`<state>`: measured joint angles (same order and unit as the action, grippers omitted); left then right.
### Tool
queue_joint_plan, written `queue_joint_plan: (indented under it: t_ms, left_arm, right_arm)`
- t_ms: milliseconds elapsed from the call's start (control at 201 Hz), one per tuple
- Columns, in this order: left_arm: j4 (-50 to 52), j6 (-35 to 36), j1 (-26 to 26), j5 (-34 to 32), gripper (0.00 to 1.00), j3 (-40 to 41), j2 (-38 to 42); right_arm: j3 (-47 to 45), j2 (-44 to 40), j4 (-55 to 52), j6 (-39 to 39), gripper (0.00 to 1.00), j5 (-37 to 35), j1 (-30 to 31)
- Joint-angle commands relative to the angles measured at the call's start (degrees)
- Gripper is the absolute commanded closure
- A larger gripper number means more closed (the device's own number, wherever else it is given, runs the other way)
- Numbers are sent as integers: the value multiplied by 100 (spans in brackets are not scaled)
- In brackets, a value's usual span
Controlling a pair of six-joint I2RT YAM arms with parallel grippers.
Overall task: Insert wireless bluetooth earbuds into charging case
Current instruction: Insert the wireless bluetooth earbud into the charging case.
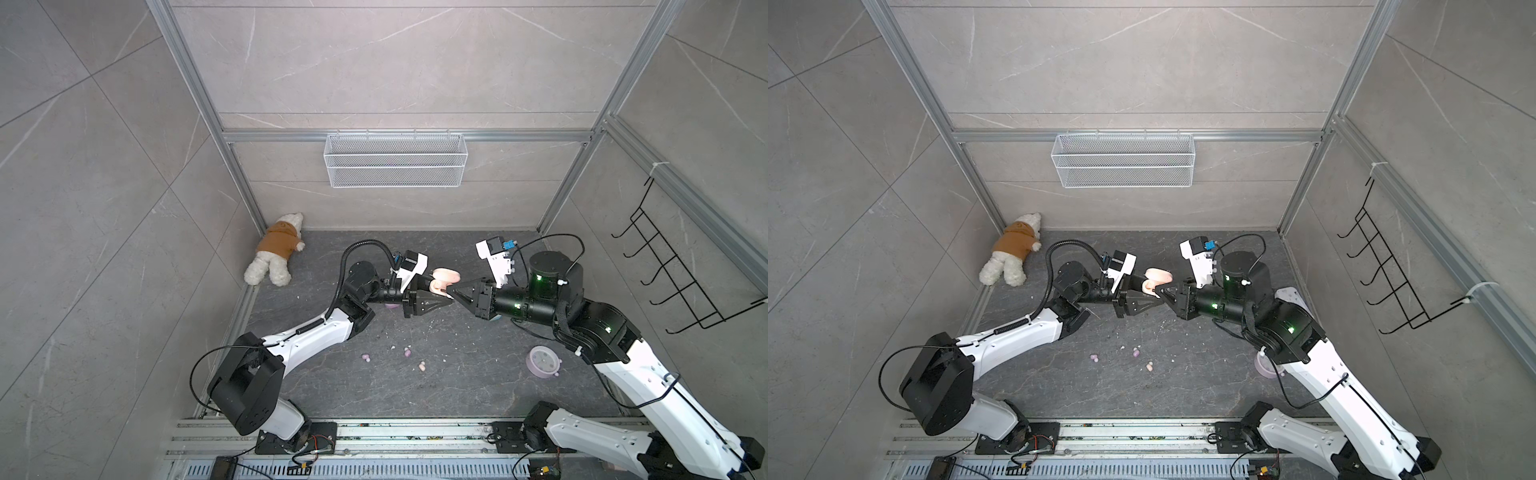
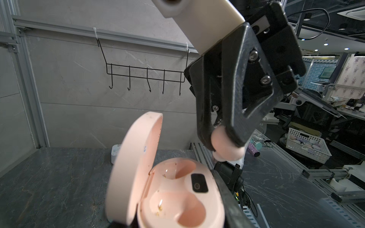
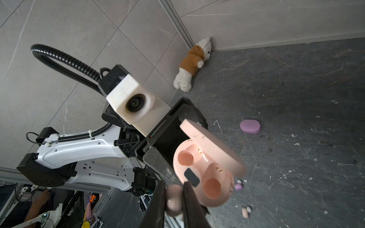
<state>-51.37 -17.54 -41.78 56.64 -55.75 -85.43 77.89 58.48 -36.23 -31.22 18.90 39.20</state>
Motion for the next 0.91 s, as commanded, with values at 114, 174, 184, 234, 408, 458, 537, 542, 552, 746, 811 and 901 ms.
queue_joint_plan:
  t_ms: [114,174,184,234,408,458,537,542,552,746,811,901]
  left_arm:
    - [-47,206,-52,197,76,-34,412]
    - [-54,215,-59,198,76,-33,430]
    - [-56,216,-58,198,76,-42,428]
    - [-45,224,-72,198,76,-47,439]
    - [51,294,-78,207,76,-79,454]
    - [95,334,-86,214,76,-68,466]
    - [186,405,-104,216,76,-71,494]
    - [187,416,-108,216,76,-74,497]
    - [195,424,-104,216,76,-69,500]
    - [246,471,-112,188,76,-51,605]
    - [256,479,-114,189,76,-59,624]
    - [281,517,-117,176,76,-68,624]
  right_arm:
    - [24,-26,67,152,83,-103,-37]
    - [-11,-30,80,148,83,-122,-46]
    - [-17,-36,78,144,83,-121,-51]
    - [-26,-39,110,114,83,-110,-40]
    - [-17,-13,202,84,83,-110,-50]
    - [2,5,213,82,83,-124,-48]
    - [7,36,221,84,83,-92,-44]
    - [7,38,221,83,83,-86,-44]
    - [7,42,221,82,83,-87,-51]
    - [-46,76,186,86,83,-84,-43]
    - [-22,84,179,89,83,-75,-44]
    - [31,81,104,99,82,-83,-49]
